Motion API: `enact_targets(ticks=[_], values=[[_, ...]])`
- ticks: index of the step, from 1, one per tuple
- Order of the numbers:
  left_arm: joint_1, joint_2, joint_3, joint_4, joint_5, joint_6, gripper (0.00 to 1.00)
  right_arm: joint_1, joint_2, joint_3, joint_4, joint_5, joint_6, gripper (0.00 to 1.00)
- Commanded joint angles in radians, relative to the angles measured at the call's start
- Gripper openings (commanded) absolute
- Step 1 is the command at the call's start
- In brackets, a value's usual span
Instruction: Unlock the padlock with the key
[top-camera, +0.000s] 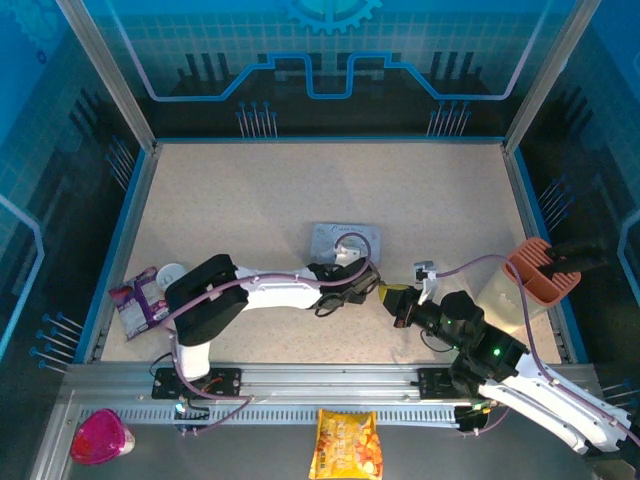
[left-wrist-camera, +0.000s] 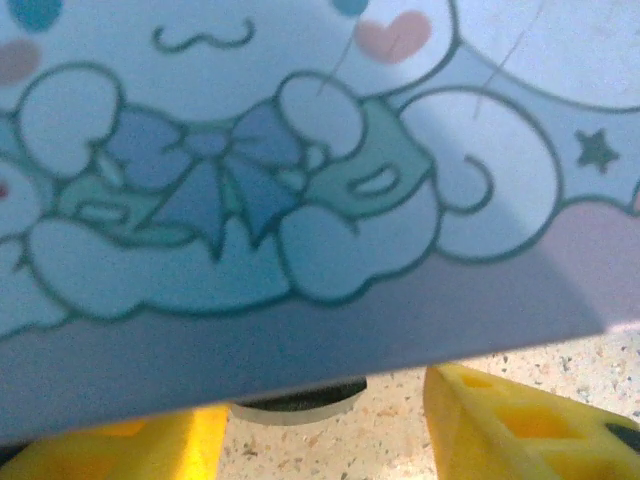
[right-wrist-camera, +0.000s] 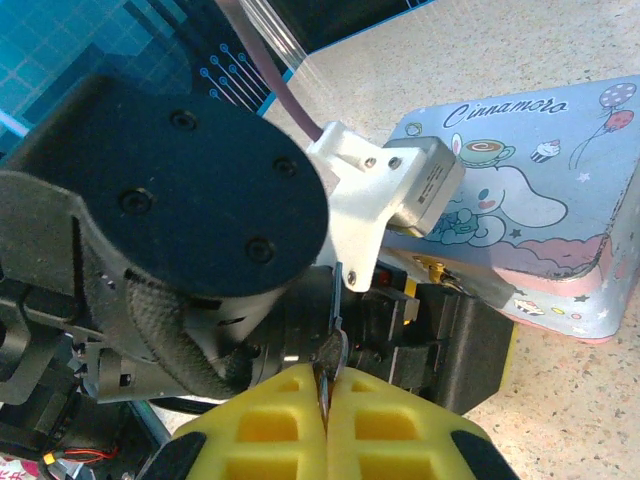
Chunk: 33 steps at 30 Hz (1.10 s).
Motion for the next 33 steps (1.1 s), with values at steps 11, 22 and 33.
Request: enact_targets(ticks=[11,22,33], values=[[0.022,0.051,0.060,-0.094,-0.046,-0.013,0.44,0.019,-0.039,-0.018,-0.008,0.026,0.014,0.00],[0.024,0.025,0.041,-0.061,-0.027,0.008,0.30,0.020,-0.074,-0.028,-0.056,0.062,0.031,0.00],[0.107,-0.110,0.002,-0.037,0.234,-0.057,0.20,0.022,-0.043,-0.101,-0.010,0.034,0.033,0.00]])
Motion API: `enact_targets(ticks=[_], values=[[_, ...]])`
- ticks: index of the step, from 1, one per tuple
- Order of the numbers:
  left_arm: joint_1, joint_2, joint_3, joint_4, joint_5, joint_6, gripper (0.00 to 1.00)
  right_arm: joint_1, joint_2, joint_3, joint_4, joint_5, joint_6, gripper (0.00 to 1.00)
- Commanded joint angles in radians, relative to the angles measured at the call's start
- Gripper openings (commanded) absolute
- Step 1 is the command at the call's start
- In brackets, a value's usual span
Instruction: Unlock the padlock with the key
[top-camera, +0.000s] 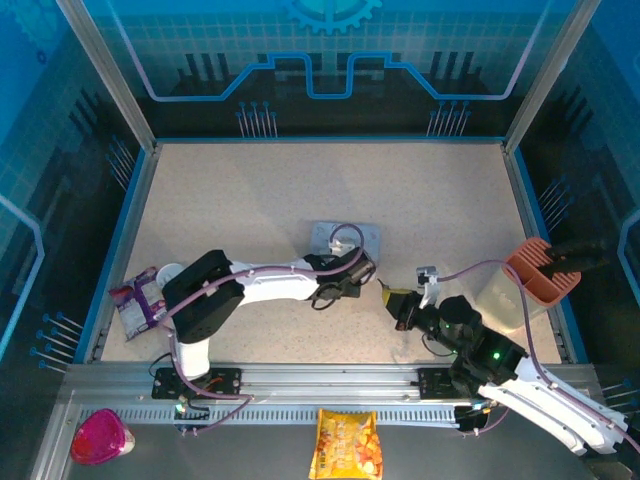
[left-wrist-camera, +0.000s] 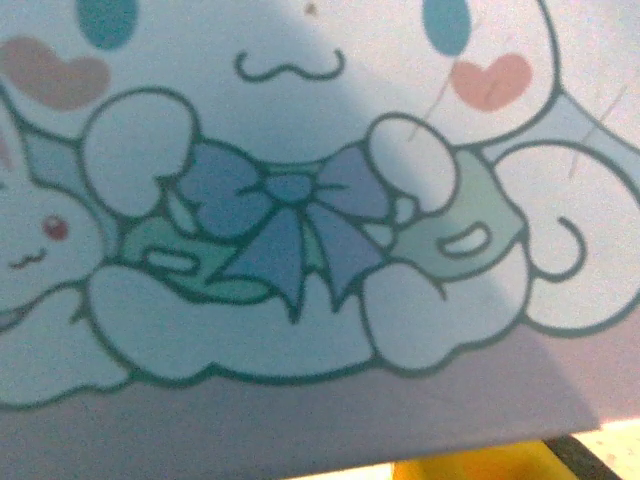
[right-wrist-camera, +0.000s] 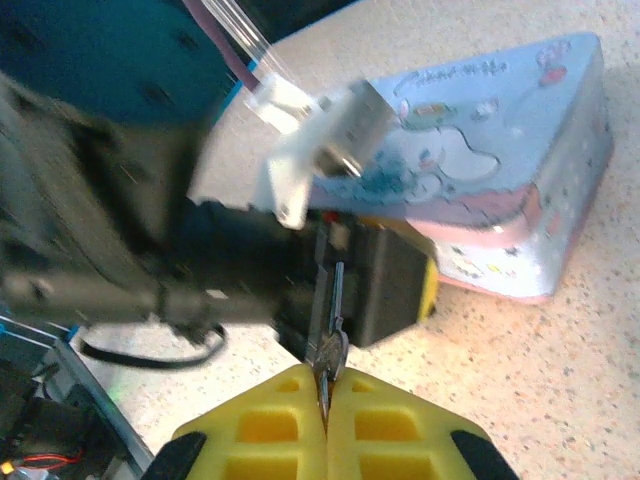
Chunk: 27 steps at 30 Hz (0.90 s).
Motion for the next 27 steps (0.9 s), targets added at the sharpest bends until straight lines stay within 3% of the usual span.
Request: enact_targets(ticks=[1,10,20,27], values=[[0.046,-0.085,-0.015,0.021,0.137,-0.054,0.20,0.020,0.021,-0.048,0.067,-0.016,0.003,0.00],[0.101,-0.148,-0.034,0.023,0.258,-0.147,0.15,0.061,0.197,-0.126,0.321,0.002,-0.048,0.00],[0.123,-0.195,-0.084,0.099,0.368,-0.243,0.12,0.113,0.448,-0.199,0.740,0.091,-0.150,0.00],[0.135,-0.254,-0.158,0.169,0.420,-0.325,0.12,0.111,0.572,-0.208,0.869,0.089,-0.184,0.00]])
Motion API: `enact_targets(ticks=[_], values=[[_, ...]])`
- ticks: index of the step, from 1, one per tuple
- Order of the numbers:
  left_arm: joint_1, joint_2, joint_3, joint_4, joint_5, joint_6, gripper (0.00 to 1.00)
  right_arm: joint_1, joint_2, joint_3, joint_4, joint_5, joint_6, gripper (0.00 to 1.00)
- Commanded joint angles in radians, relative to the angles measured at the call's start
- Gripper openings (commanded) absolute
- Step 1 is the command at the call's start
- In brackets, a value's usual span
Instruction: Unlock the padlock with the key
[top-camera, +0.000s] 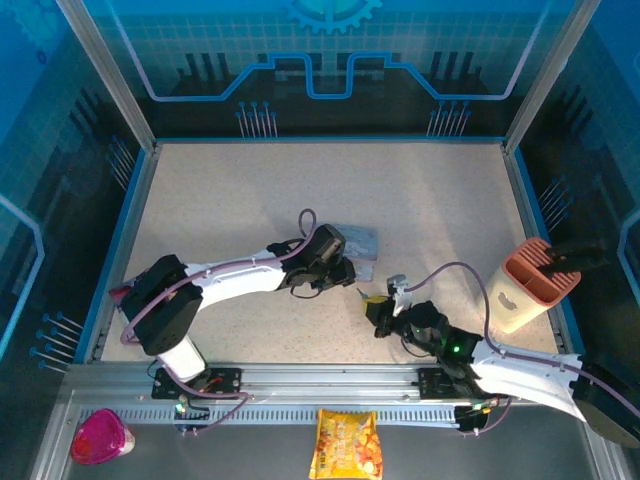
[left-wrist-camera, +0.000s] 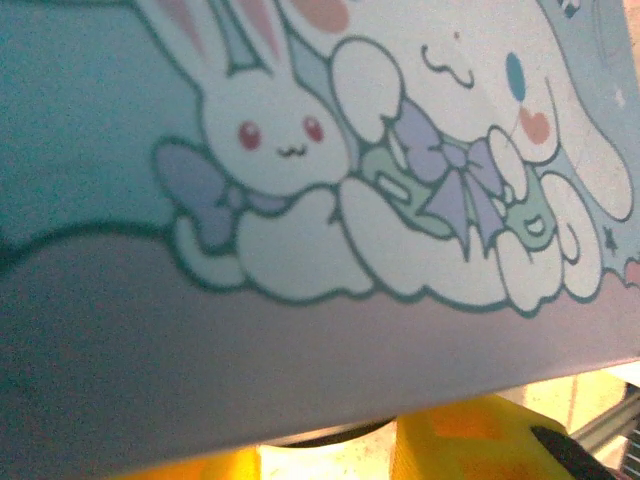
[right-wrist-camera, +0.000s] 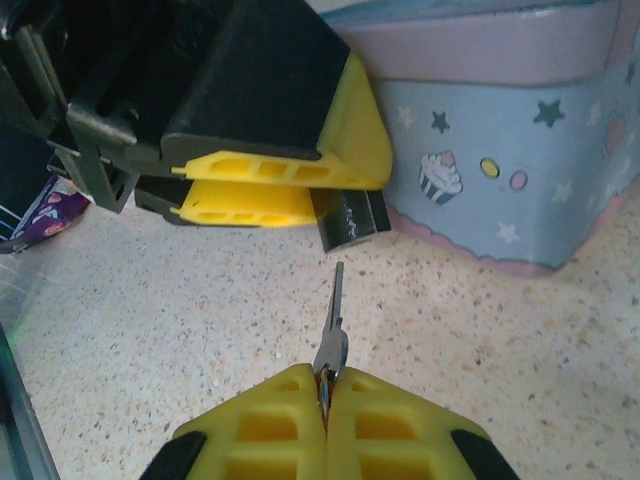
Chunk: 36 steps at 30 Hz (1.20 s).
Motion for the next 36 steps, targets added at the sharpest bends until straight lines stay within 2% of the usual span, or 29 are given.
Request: enact_targets(ticks=[1,9,17,36], values=[[0.010,-0.055,-0.029,0.070,0.057,-0.066,0.12,0.009,0.042,-0.015,0.150,0.022,-0.034,0.00],[0.018,-0.090,-0.089,0.149,0.085,-0.133,0.11,0.006,0.143,-0.023,0.278,0.007,-0.026,0.00],[0.033,-0.129,-0.144,0.229,0.107,-0.195,0.10,0.002,0.208,-0.025,0.332,-0.019,-0.023,0.00],[0.044,-0.175,-0.184,0.299,0.131,-0.247,0.09,-0.026,0.213,-0.036,0.341,-0.033,-0.023,0.00]])
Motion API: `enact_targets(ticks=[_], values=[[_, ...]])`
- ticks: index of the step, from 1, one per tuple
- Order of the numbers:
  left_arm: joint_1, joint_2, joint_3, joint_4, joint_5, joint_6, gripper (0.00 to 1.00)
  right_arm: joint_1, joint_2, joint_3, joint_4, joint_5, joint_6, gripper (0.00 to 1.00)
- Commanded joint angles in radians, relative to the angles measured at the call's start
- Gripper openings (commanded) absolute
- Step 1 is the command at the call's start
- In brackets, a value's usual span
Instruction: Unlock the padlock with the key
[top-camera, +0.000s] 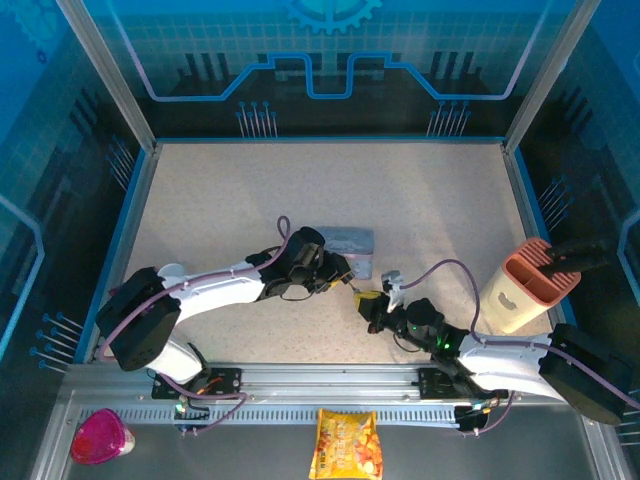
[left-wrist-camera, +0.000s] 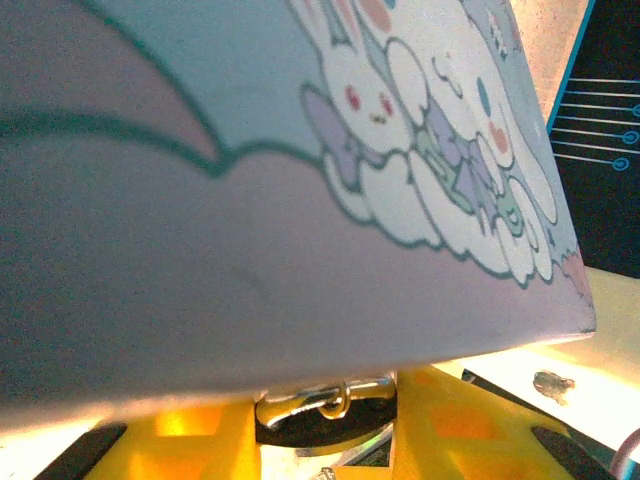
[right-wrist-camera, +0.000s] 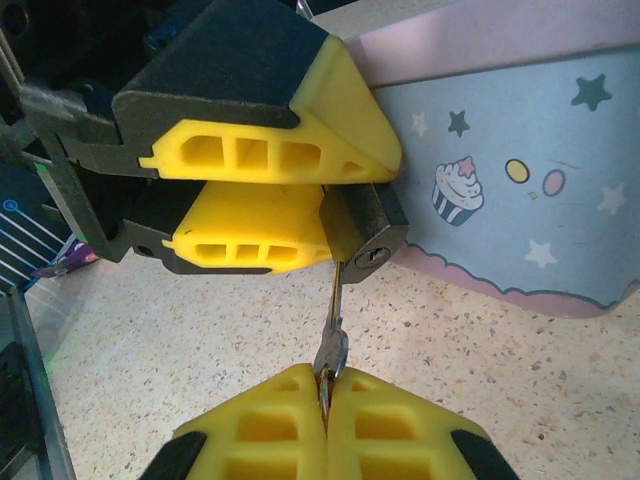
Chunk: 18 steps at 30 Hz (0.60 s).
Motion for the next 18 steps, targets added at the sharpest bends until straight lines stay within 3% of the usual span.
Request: enact_targets(ticks=[1,18], values=[[0.006,-0.044,-0.009,0.056,0.036,-0.024,0.09,-0.018,-0.011,-0.035,0.033,0.001,-0.014,0.00],[0.012,-0.066,-0.039,0.117,0.053,-0.057,0.08,-0.054,-0.105,-0.035,-0.049,-0.057,-0.028,0.00]])
